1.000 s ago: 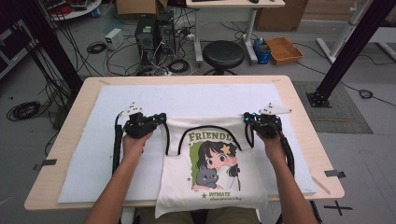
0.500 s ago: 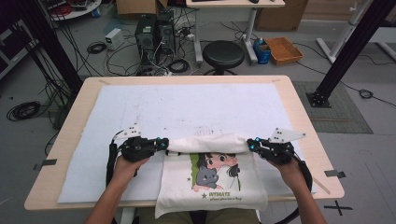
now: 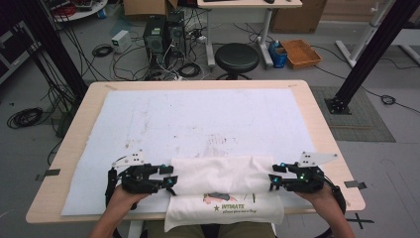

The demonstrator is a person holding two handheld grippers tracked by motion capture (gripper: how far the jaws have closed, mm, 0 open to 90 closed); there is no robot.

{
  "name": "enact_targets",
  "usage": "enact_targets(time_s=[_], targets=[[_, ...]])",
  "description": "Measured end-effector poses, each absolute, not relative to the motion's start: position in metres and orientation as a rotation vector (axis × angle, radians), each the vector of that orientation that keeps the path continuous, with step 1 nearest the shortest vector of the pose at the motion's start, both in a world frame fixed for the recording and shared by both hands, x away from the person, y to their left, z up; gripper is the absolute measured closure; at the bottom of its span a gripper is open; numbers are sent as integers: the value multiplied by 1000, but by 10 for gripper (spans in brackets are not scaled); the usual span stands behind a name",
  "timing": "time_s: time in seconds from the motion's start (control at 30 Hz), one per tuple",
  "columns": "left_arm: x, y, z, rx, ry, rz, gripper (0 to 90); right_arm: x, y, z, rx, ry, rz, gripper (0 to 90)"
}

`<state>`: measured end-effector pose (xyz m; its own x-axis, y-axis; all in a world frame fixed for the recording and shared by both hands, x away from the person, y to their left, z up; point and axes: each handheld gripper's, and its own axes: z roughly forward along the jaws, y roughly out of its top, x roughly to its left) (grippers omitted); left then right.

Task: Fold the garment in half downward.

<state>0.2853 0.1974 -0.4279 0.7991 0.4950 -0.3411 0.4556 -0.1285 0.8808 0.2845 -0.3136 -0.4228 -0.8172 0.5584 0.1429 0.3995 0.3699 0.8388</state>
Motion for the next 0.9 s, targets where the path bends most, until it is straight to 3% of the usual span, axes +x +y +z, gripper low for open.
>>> enact_targets(time_s=[0.07,0.2,0.37,0.53,0.6,0.7,0.9], targets=[[293,198,-426,1767,833,163,372,289,-317,-421,963,2331,1431,415],[316,197,-434,1813,1011,250,338,306,-310,-426,1167,2196,1307,339],[337,191,-449,1878,1102,199,336,328,-290,-434,1164,2293,1193,339],[338,183,-453,1946,1032,197,344,337,-279,-450,1150,2387,1080,450],[335,179,-453,1988,987,211,508,335,-280,-450,1102,2408,1093,583],[332,176,-451,2029,954,213,848,331,-277,-448,1031,2442,1088,750],[337,188,-437,1925,963,233,876,337,-280,-439,1075,2406,1123,816]])
